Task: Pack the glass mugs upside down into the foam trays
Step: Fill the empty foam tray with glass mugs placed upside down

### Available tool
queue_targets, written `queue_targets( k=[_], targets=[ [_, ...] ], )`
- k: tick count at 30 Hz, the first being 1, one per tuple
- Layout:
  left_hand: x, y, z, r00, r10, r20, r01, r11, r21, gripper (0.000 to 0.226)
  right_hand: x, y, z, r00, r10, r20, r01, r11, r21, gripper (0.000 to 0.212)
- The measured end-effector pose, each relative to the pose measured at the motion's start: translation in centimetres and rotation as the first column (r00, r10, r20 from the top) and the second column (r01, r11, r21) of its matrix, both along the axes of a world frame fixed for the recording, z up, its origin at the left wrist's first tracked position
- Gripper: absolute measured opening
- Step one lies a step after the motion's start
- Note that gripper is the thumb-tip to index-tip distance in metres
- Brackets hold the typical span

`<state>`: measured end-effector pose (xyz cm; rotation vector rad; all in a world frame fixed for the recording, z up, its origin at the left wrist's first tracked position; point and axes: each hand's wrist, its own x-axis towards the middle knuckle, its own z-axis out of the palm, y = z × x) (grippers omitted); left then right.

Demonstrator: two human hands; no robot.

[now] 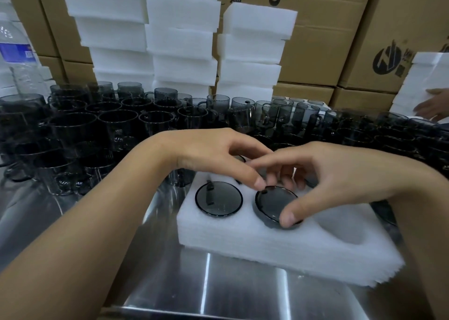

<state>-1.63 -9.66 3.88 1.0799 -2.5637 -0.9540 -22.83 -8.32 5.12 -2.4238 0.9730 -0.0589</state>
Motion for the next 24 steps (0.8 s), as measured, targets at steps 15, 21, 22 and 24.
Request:
queue_targets(
  k=[15,21,22,24],
  targets=[
    [0.0,-1.0,-0.9,0.975,0.054,0.215,-0.044,0.998,-0.053,0.085,-0.7,-1.4,-0.5,0.984,-0.175,0.043,0.173,0.984,0.036,0.030],
    [-0.3,-1.8,-1.4,0.829,0.487,-0.276,-0.555,0.655,-0.513,0.034,-0.6,-1.3,-0.7,0.982,-0.183,0.042,0.181,0.983,0.039,0.020],
    [0.0,-2.2,-1.5,0.760,0.584,-0.285,-0.606,0.481,-0.634,0.035,-0.6,-1.3,-0.7,0.981,-0.189,0.040,0.187,0.982,0.035,0.023],
    [1.0,-3.1,-1.8,0.620,0.738,-0.267,-0.613,0.243,-0.752,0.035,-0.7,-1.2,-0.7,0.981,-0.191,0.036,0.190,0.982,0.020,0.029]
  ],
)
